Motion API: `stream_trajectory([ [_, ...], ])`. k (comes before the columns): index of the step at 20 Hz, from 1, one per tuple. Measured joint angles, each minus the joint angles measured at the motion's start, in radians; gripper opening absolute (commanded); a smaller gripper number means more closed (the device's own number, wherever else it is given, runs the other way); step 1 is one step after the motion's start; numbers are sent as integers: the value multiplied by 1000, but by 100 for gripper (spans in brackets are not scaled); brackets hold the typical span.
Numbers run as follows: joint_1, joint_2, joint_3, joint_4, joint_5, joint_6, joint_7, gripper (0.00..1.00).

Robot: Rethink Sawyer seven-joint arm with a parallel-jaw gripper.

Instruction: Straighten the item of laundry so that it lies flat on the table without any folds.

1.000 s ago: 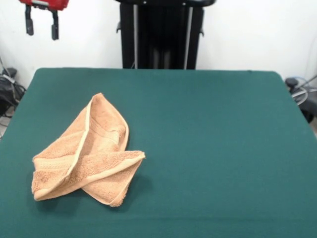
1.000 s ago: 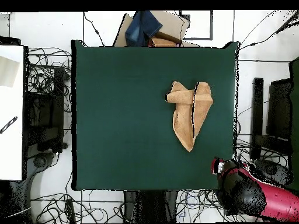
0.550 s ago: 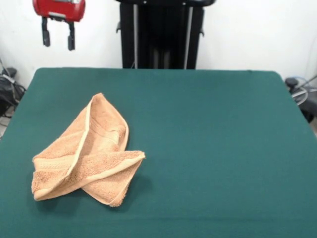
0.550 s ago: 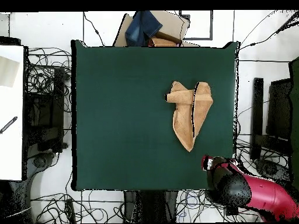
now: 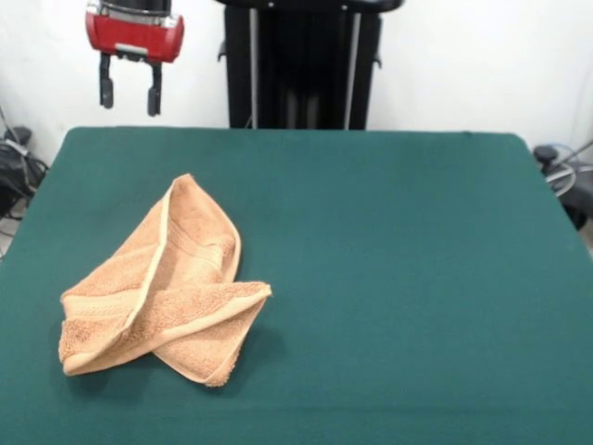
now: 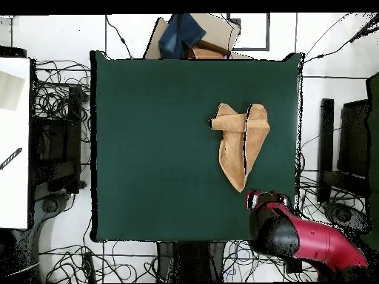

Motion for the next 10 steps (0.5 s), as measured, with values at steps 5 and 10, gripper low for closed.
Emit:
stream_trajectory([
  [5,17,0,-45,-2,16,-6,0,100],
  [10,63,8,-119,-7,17,-95,0,100],
])
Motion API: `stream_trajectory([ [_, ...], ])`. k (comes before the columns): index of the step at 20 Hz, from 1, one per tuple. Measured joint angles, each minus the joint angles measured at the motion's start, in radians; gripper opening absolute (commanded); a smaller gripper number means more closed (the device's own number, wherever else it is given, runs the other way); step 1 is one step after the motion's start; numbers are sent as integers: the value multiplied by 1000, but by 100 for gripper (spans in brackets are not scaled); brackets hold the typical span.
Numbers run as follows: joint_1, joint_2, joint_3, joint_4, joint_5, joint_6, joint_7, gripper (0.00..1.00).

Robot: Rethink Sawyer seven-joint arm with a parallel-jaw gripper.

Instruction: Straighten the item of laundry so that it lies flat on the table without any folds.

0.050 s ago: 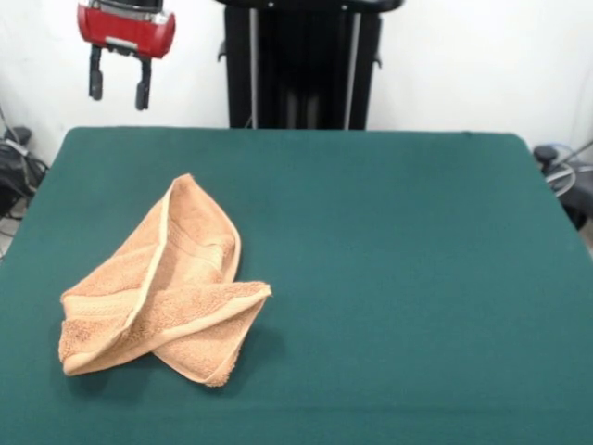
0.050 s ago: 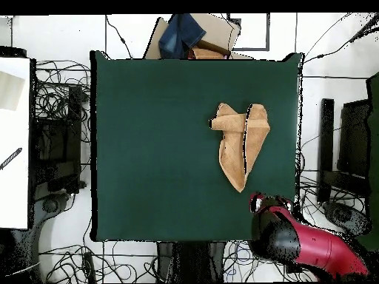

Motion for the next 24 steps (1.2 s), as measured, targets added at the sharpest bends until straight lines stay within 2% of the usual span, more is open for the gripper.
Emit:
stream_trajectory([
  [1,8,1,-10,0,0,-27,0,100],
  [2,18,0,-27,1,0,-108,0,100],
  [5,22,1,-40,1,0,-205,0,100],
  [7,41,4,-71,1,2,-329,0,100],
  [12,77,21,-131,0,27,-488,0,100],
  [24,76,102,-165,0,53,-493,0,100],
])
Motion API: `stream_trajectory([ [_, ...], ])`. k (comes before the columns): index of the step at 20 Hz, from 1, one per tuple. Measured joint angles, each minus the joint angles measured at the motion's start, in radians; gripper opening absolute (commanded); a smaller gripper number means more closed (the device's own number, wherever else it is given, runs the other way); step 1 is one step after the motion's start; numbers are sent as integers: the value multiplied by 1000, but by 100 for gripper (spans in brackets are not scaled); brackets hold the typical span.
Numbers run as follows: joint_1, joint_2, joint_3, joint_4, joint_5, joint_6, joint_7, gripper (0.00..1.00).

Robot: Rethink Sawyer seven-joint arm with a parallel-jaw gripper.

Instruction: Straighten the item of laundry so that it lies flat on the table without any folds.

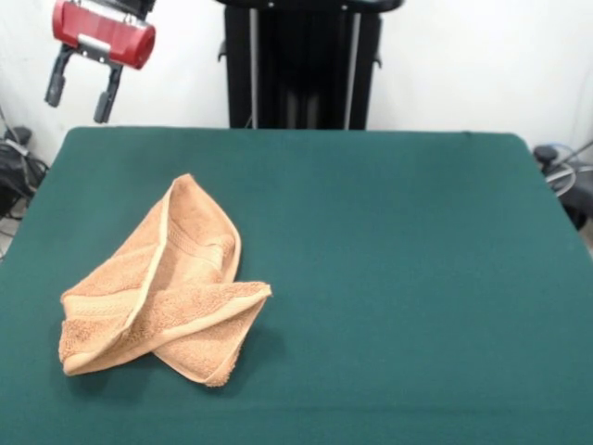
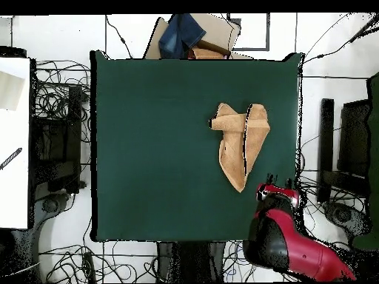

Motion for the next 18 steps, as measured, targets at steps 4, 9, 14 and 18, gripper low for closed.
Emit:
stream_trajectory([
  [4,0,37,-11,0,1,0,0,100],
  [9,7,60,-11,0,6,0,0,100],
  [14,24,56,-11,0,17,0,0,100],
  [18,43,47,-11,0,38,0,0,100],
])
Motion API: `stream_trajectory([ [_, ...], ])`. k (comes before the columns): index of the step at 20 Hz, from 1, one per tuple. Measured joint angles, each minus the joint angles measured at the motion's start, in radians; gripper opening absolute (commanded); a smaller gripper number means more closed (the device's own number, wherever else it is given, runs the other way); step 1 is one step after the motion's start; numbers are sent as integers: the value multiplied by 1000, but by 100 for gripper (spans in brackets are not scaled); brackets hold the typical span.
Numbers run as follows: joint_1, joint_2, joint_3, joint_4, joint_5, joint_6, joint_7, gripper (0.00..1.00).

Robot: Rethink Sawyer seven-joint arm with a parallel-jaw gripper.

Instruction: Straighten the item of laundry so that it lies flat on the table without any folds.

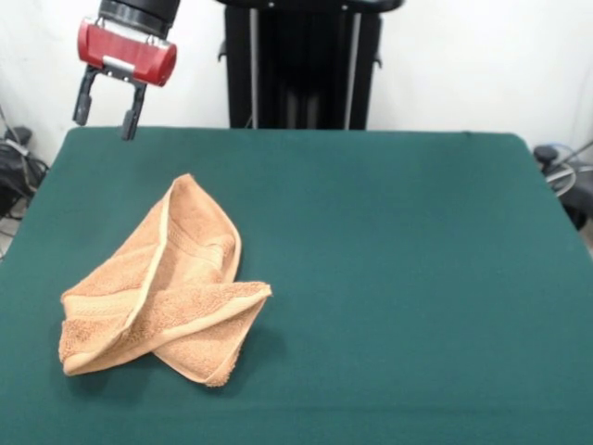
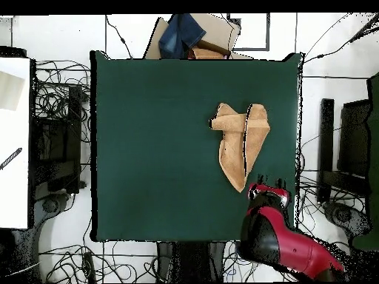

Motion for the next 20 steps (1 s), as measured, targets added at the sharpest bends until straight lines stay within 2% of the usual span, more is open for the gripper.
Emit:
stream_trajectory([
  [20,76,-18,0,0,89,62,0,100],
])
